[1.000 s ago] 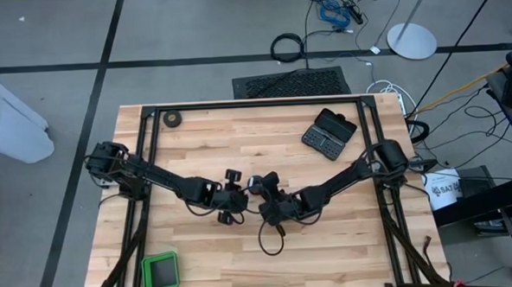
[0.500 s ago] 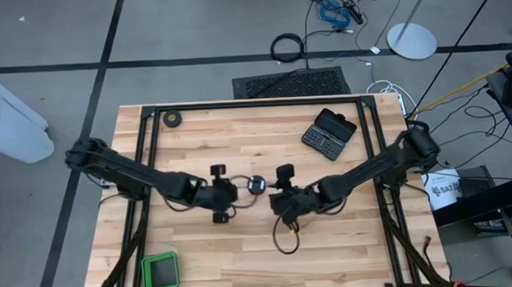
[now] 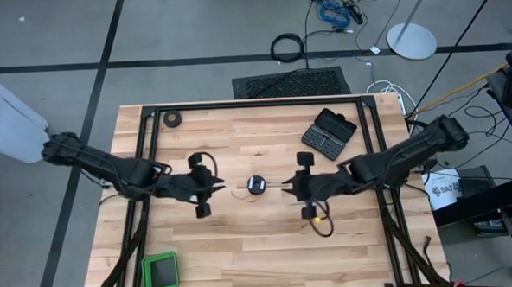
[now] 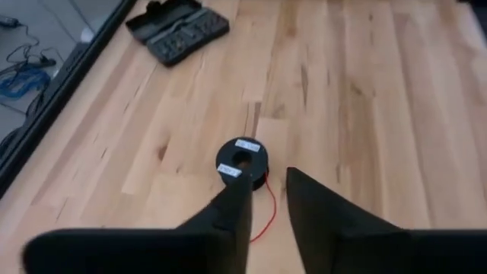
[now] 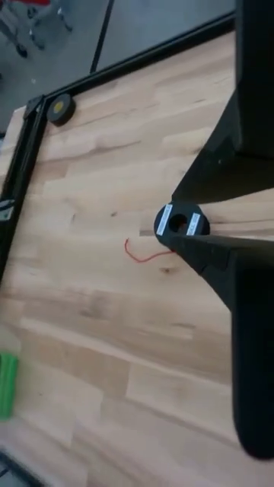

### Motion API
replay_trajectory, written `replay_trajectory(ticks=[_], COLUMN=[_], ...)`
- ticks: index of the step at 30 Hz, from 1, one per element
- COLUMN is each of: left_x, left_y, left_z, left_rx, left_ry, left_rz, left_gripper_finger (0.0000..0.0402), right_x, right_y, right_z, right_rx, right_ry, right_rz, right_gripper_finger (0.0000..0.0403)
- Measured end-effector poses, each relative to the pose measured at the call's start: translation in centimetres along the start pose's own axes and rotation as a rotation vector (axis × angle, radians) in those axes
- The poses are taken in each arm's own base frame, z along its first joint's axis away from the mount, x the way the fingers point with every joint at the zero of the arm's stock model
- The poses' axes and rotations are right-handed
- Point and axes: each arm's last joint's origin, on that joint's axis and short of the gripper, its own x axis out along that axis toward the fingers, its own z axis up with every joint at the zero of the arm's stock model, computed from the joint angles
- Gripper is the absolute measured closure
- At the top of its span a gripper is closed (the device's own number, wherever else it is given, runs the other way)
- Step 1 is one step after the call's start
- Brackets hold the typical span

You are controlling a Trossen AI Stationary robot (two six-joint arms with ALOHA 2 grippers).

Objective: Coil cords
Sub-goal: Return to Home Position

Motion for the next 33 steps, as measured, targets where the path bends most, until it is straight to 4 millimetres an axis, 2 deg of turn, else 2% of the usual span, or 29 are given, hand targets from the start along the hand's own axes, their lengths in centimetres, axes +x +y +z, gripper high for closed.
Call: replay_trajectory(ticks=[5, 7, 10, 13, 19, 23, 29, 33], left_x=[-1.1, -1.3, -1.0, 0.1, 2.4, 2.4, 1.9, 1.9], left_y=[0.5, 0.9, 1.3, 1.5, 2.3, 3.3, 4.2, 4.7], left_z=[0.3, 0.4, 0.5, 0.0, -3.7, -6.6, -10.5, -12.8], left_rx=[0.044, 0.054, 0.067, 0.065, 0.053, -0.018, -0.105, -0.158], left_ry=[-0.034, -0.039, -0.094, -0.201, -0.312, -0.343, -0.525, -0.574], left_rz=[-0.042, -0.049, -0.041, -0.043, -0.034, -0.026, -0.054, -0.065], left_gripper_finger=[0.0388, 0.0393, 0.0395, 0.0398, 0.0399, 0.0399, 0.04, 0.04], right_x=[-2.1, -2.8, -3.8, -4.1, -3.9, -3.9, -4.2, -3.8], right_y=[-1.0, -1.5, -2.2, -2.7, -3.6, -3.8, -4.2, -4.1], right_z=[0.3, 0.4, 0.3, -0.9, -4.6, -7.9, -12.1, -14.6], right_rx=[-0.007, -0.017, -0.019, -0.011, 0.044, 0.078, 0.167, 0.211], right_ry=[-0.035, -0.059, -0.071, -0.065, -0.126, -0.176, -0.375, -0.454], right_rz=[0.017, 0.013, 0.038, 0.046, 0.069, 0.089, 0.115, 0.141], right_gripper_finger=[0.0375, 0.0394, 0.0398, 0.04, 0.0402, 0.0402, 0.0403, 0.0403])
